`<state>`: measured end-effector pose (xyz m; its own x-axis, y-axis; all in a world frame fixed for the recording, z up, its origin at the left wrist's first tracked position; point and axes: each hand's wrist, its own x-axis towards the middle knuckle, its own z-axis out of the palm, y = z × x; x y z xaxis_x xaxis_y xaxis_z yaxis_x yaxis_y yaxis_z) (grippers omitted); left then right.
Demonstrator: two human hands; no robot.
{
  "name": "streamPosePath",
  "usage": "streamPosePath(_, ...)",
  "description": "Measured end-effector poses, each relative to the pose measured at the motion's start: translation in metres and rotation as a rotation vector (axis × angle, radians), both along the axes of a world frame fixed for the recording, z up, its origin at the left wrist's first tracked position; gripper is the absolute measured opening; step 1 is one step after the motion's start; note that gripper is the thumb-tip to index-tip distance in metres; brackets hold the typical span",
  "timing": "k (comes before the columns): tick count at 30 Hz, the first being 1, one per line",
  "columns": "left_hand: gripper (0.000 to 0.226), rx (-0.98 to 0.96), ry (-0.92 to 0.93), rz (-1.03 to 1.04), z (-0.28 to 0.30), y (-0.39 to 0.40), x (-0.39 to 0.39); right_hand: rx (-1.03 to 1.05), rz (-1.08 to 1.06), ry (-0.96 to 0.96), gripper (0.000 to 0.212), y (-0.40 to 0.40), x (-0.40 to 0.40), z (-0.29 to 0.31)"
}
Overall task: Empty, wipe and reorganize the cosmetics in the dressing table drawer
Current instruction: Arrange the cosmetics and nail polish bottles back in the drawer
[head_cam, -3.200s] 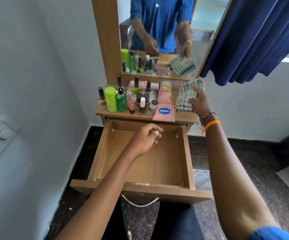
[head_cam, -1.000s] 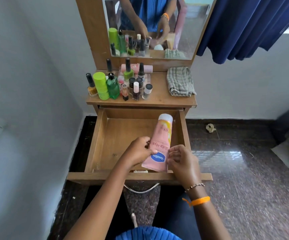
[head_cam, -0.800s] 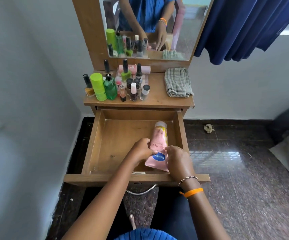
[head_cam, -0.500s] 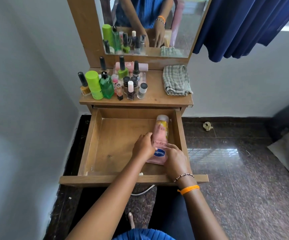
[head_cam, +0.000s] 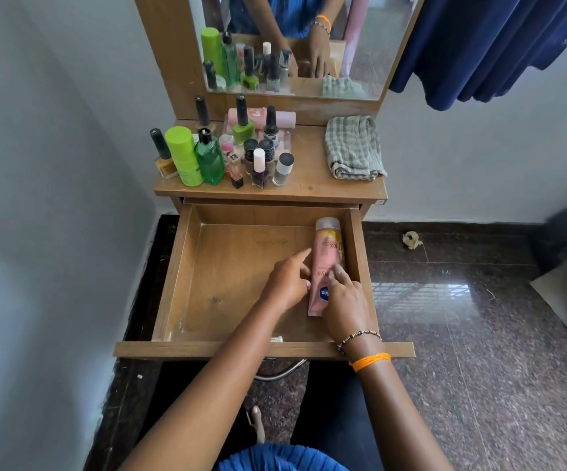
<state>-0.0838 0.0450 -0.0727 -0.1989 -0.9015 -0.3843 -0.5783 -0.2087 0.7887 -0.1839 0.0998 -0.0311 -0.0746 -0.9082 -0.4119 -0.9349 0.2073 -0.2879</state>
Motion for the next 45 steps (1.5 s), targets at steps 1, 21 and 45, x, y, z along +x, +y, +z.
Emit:
streamPosePath(1, 0.068, -0.004, 0.002, -0.015, 0.0, 0.0, 0.0, 0.015, 0.005, -0.004, 0.055, 0.0, 0.0, 0.001)
streamPosePath(21, 0.036, -0.09, 0.079, 0.128, 0.026, 0.0, 0.025, -0.315, -0.062, -0.182, 0.046, -0.009, 0.004, 0.014)
streamPosePath(45, 0.029, -0.205, 0.245, 0.337, 0.074, -0.021, 0.081, -0.589, 0.098, -0.126, 0.032, -0.254, 0.023, 0.072)
